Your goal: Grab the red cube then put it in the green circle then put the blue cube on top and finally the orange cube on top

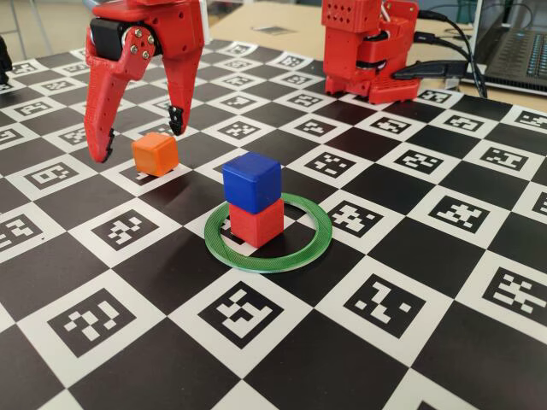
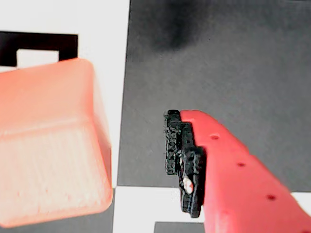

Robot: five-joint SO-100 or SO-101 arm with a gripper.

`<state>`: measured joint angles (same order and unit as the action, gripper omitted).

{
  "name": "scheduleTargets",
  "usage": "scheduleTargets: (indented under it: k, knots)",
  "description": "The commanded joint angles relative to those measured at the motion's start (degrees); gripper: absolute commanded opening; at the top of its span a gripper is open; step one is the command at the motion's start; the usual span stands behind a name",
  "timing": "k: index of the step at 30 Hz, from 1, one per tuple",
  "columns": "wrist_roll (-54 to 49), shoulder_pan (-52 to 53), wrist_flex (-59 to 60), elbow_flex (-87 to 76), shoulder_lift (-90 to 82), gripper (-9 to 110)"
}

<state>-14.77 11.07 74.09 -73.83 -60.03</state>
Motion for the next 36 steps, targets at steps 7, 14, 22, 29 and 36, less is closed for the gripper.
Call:
scheduleTargets:
  k: [7,14,22,29,36]
  knots:
    - [0.88,-1.67,-3.25,-0.7,-1.23,48]
    - [0.62,-1.85,-3.6,-0.79,-1.14,48]
    - [-1.67,-2.02,-4.22,-0.62,-1.05,48]
    - [-5.89,-1.49,-5.19,-0.88,-1.14,48]
    - [-10.11,-1.14,-5.62,-1.05,-1.23,48]
